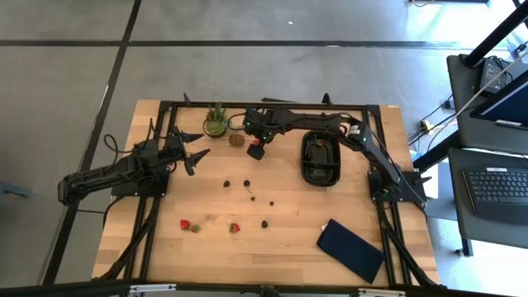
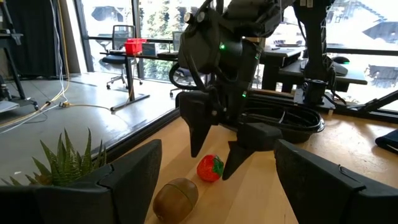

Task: Pick and placing Produce into tupperware
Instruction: Put the red strawberry into the black bin

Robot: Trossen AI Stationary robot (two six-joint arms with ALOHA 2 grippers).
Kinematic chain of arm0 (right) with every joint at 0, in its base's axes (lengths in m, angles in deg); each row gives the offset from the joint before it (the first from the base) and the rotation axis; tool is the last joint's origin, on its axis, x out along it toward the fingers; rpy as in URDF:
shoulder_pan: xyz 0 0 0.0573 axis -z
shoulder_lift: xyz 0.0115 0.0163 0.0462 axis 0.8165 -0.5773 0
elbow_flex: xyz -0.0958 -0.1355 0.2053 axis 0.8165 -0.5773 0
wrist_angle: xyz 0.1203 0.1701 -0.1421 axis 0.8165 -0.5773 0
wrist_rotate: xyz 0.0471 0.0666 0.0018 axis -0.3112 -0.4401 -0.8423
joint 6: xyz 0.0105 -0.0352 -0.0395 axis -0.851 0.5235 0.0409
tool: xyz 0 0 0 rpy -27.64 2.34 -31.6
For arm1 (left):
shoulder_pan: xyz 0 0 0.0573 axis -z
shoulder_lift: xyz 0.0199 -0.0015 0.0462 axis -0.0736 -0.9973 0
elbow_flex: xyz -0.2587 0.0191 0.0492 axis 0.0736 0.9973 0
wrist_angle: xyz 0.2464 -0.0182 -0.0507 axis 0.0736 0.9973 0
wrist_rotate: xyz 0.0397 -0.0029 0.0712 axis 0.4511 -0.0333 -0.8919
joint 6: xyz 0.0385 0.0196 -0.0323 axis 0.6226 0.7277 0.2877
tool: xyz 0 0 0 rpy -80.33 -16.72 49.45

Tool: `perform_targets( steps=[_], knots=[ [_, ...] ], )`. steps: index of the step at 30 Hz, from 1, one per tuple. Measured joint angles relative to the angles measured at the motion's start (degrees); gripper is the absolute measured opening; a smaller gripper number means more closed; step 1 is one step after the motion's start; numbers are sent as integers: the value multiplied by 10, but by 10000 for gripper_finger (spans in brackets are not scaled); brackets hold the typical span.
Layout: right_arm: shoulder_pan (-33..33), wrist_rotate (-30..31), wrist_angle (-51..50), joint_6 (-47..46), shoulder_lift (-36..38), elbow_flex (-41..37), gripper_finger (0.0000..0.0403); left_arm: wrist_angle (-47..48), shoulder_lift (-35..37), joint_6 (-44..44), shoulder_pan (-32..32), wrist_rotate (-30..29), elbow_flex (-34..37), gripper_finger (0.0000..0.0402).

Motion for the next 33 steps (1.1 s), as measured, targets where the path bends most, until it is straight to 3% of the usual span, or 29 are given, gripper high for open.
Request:
perform_targets(
  steps=[22, 33],
  knots=[
    [0, 14, -11, -5, -8, 0, 384, 0, 0, 0, 0, 0, 0, 302],
    [0, 15, -6, 1, -8, 0, 308, 0, 0, 0, 0, 0, 0, 302]
  ],
)
